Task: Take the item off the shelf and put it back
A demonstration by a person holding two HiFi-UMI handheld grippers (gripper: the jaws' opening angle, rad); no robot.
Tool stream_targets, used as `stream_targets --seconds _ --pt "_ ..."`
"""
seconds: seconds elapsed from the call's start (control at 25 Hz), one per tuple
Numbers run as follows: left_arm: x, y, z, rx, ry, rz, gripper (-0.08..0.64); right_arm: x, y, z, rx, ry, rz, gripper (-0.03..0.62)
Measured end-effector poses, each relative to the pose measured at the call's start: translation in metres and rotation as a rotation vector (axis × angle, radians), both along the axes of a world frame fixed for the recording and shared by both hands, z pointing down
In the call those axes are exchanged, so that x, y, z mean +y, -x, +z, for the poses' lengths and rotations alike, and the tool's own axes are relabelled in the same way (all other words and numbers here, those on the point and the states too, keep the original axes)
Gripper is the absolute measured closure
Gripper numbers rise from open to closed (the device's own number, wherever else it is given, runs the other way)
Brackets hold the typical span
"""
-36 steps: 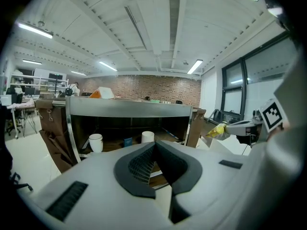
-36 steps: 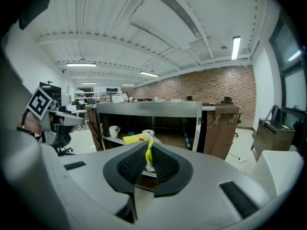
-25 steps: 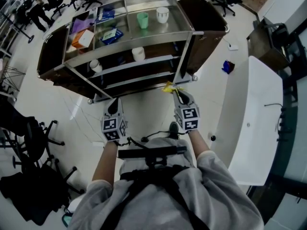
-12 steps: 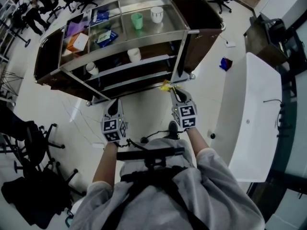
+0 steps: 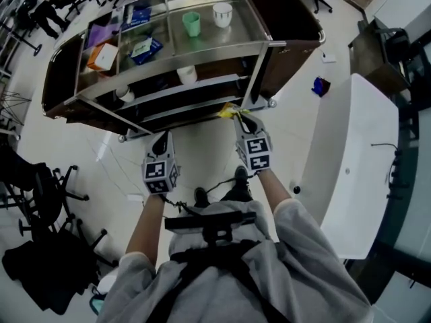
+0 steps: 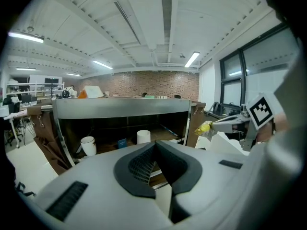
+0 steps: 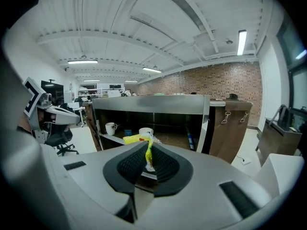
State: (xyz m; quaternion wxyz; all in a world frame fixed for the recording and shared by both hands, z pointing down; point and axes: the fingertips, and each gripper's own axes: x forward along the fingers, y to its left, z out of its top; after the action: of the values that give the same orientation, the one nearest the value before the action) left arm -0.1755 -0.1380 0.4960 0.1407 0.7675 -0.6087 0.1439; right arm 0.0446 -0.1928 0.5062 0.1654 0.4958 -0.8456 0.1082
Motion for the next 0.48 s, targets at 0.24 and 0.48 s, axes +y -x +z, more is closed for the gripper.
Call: stream_targets --seconds 0.24,0.48 --pt "-0.04 -0.028 0.006 -0.014 0.019 0.046 0.555 -0.048 0.0 0.01 0.012 0.015 -0.01 0.56" --pt "-0.079 -0.051 0.023 -0.021 0.042 0.083 0.555 -0.099 0.002 0.031 0.023 0.022 -0.011 0.56"
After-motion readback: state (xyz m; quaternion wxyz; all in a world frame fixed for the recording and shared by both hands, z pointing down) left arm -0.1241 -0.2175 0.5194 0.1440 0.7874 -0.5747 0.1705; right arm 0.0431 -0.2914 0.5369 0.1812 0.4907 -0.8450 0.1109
